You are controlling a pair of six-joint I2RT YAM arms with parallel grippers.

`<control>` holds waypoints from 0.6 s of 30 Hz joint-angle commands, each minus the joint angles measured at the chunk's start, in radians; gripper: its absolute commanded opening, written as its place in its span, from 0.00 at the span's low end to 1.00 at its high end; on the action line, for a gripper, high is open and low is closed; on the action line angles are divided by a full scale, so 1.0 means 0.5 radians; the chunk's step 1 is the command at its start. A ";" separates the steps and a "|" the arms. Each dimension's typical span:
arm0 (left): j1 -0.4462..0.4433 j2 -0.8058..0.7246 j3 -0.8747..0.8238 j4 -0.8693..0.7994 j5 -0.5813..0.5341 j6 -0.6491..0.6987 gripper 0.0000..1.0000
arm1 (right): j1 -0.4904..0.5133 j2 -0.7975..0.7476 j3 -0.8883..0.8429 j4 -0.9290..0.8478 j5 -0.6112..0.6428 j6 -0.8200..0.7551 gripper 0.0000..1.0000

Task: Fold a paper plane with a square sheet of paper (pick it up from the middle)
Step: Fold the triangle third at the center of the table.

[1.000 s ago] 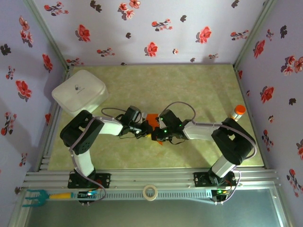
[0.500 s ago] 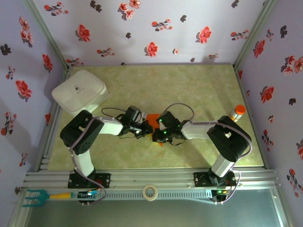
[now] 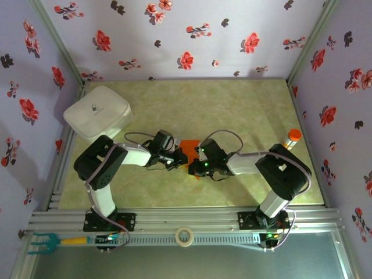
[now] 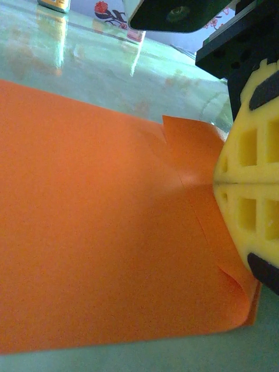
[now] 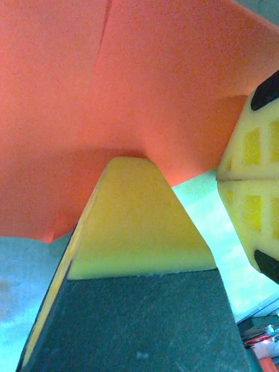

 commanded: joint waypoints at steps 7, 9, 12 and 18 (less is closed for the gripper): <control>0.024 0.105 0.011 -0.175 -0.059 0.040 0.00 | -0.031 -0.134 -0.199 -0.093 -0.008 0.058 0.08; 0.025 0.105 0.014 -0.188 -0.058 0.045 0.00 | -0.033 -0.164 -0.243 -0.080 -0.016 0.075 0.09; 0.025 0.099 0.020 -0.205 -0.059 0.054 0.00 | -0.035 -0.224 -0.323 -0.060 -0.027 0.110 0.09; 0.026 0.092 0.020 -0.215 -0.062 0.062 0.00 | -0.034 -0.361 -0.418 -0.108 0.010 0.159 0.09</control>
